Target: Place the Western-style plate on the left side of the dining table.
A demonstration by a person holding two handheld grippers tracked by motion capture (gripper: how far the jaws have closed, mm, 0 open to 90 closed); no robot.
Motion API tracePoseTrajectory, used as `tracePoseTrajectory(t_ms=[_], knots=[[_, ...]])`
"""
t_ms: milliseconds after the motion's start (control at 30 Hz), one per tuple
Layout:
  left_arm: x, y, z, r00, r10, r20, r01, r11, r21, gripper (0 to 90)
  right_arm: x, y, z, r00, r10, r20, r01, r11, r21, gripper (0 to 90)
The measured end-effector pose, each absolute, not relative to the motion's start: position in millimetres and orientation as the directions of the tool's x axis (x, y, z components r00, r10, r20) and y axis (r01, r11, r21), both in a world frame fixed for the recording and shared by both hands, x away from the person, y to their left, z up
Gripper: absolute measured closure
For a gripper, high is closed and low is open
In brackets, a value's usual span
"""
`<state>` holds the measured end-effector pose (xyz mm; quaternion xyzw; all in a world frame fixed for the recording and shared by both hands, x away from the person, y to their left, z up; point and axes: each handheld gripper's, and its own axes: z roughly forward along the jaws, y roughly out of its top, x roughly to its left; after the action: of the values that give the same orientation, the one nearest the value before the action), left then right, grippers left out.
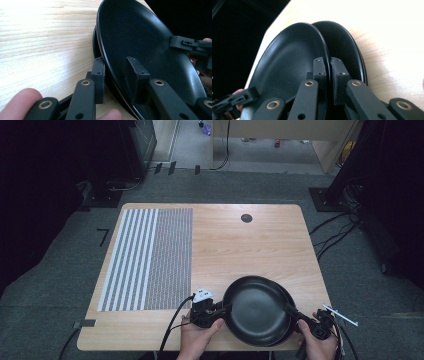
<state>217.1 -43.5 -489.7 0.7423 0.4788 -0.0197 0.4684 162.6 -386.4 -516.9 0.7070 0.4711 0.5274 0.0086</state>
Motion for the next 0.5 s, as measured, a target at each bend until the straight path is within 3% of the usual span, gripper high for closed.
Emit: tracePoseTrajectory(t_ms=[500], knots=[[221.6, -45.1, -486.9, 0.525, 0.683, -0.508, 0.753, -0.094, 0.652, 71.7, 159.5, -387.2, -505.9, 0.007, 0.661, 0.750, 0.621, -0.590, 0.515, 85.6]])
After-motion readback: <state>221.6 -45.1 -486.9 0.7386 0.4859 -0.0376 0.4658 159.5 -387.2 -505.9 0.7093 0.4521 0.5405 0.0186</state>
